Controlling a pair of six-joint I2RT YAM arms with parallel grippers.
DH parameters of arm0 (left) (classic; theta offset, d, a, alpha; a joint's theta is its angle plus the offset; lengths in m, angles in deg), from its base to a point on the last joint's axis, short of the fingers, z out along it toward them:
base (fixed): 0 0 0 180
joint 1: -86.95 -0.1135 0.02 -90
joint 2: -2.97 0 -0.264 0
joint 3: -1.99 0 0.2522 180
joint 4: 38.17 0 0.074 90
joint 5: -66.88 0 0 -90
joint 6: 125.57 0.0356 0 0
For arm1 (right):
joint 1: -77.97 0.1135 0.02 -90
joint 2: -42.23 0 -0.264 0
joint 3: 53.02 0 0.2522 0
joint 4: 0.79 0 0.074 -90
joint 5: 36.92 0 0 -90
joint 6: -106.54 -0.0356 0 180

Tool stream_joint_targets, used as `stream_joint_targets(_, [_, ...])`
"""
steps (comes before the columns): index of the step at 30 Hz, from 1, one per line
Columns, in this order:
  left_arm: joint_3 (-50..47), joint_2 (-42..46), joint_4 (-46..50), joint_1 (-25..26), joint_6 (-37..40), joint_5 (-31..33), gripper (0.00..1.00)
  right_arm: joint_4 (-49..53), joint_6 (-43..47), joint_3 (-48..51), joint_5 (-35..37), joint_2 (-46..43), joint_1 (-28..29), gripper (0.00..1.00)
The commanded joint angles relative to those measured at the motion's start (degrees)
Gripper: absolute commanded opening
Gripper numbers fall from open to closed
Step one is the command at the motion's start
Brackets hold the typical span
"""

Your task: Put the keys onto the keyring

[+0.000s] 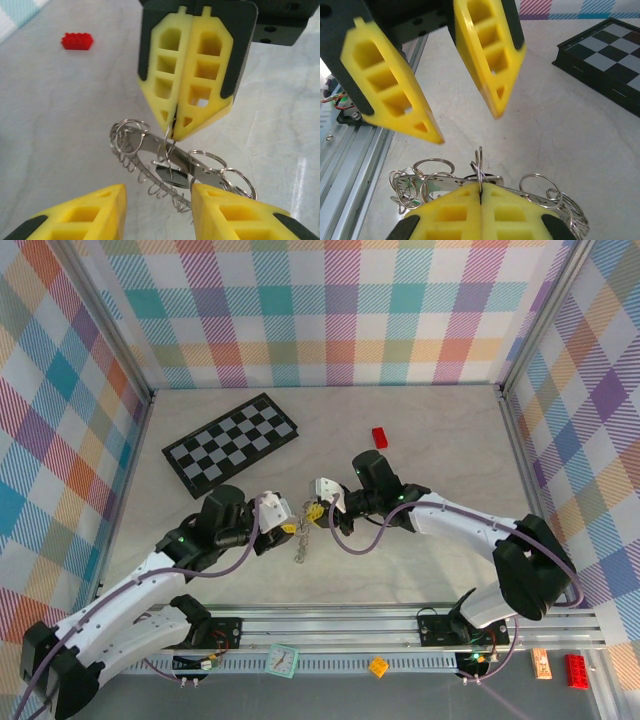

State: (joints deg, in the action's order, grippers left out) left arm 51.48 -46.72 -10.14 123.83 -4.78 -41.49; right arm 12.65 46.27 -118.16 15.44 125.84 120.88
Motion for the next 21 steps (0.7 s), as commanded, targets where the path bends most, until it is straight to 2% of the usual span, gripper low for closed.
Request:
stream_joint_targets(1, [3.22, -2.04, -3.23, -0.63, 2.68, -7.37, 0.36, 1.37, 2.35, -1.18, -3.63, -2.42, -0.28, 0.00])
stream_joint_targets(3, [3.94, -3.15, -3.02, -0.91, 2.70, -8.23, 0.32, 1.78, 2.43, -1.26, -3.75, -2.44, -0.29, 0.00])
stream_joint_targets(9, [3.56, -3.50, -3.89, -2.03, 2.81, -9.40, 0.30, 2.86, 2.78, -1.32, -4.27, -2.66, -0.29, 0.00])
stream_joint_targets(16, [2.79, -4.00, -4.15, -3.37, 1.67, -10.04, 0.36, 3.83, 3.14, -1.28, -4.60, -3.20, -0.24, 0.00])
stream_joint_targets(21, [3.62, -5.56, -4.12, -3.91, 1.17, -13.92, 0.34, 3.92, 2.97, -1.47, -5.32, -3.13, -0.20, 0.00])
